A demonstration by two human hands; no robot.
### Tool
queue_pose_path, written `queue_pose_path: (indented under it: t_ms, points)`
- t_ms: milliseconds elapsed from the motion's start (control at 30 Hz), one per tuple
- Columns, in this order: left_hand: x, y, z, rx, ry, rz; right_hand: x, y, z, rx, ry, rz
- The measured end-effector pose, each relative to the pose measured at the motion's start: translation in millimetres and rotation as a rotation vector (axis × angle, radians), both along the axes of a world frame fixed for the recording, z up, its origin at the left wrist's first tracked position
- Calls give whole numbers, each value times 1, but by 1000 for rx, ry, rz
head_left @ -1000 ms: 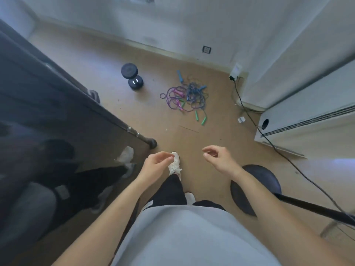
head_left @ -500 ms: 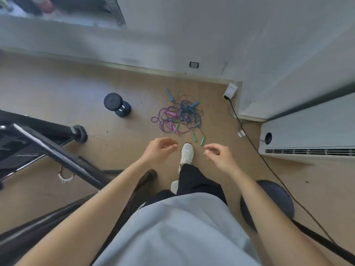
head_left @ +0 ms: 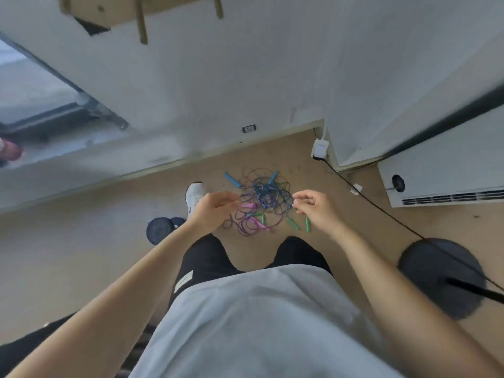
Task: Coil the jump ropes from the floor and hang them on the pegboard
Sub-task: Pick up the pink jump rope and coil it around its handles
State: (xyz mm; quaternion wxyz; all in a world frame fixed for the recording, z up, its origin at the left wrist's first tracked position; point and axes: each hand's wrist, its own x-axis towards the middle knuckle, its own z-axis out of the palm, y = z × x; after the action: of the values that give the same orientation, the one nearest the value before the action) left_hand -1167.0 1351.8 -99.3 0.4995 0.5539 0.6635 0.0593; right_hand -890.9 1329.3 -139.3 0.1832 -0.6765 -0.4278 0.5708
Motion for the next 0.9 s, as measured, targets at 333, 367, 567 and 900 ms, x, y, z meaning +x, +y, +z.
queue_pose_path:
  t_ms: [333,367,567,900]
  points:
    - [-78,168,-64,-219,19,-550,-129,27,-46,-119,-33,-603]
    - [-82,172,-74,-243,29,-593,-142,23,-53,-132,-30,-649]
    - [-97,170,-184,-338,77,-799,-212,-1,-146,-250,-22,-838]
    - [-97,161,-543,-279,159,-1161,-316,-13,-503,-506,-43,-902]
